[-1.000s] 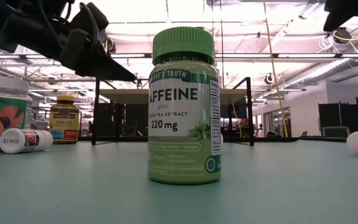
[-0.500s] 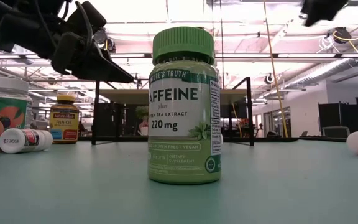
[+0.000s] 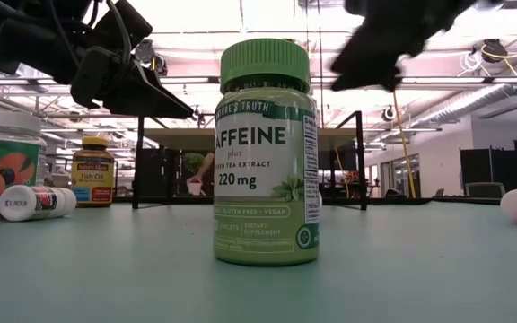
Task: Pick and place medicine bottles onto shelf by color
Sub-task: Put the orange medicine bottle on the shelf
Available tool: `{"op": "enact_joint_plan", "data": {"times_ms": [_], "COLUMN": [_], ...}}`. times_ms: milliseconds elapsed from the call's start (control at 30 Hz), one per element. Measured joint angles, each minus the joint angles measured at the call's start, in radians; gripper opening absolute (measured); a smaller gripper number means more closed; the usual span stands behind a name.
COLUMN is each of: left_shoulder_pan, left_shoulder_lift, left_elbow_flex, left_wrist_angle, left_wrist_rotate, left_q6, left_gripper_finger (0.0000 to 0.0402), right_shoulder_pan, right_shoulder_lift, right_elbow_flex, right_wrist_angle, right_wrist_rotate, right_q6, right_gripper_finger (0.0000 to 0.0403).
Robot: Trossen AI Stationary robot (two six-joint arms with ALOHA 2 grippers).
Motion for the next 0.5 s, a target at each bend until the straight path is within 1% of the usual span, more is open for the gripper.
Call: {"op": "enact_joint_plan", "data": {"times_ms": [67,100,167,233,367,500], "left_shoulder_pan": [0.000,0.000,0.002,0.009,0.023,0.024], "left_shoulder_lift": [0.000,0.000,0.000,0.000,0.000,0.000], "left_elbow_flex": [0.000,0.000,0.000,0.000,0.000,0.000], "left_wrist_angle": [0.001,0.002,0.005,0.010,0.009,0.000], "left_wrist_rotate": [0.000,0.000,0.000,0.000,0.000,0.000], "left_q6": [0.009,0.010,0.013,0.020,0.011,-0.015], "left_gripper_finger": [0.0246,0.0246,0.0246,0.0246,0.0246,0.0246], "right_shoulder_pan": [-0.052,-0.073,-0.110,-0.139,-0.160,-0.161], "right_shoulder_lift": [0.022,0.037,0.072,0.117,0.198,0.229], "right_elbow_flex": [-0.058,-0.074,-0.085,-0.078,-0.070,-0.069], "right_wrist_angle": [0.180,0.236,0.279,0.320,0.456,0.506], "right_wrist_rotate": [-0.032,-0.034,-0.032,-0.036,-0.035,-0.038], "right_q6": [-0.105,-0.155,-0.241,-0.291,-0.355,-0.393], "right_gripper_finger": [0.0180,0.0187,0.0204,0.0222,0.0256,0.0276]}}
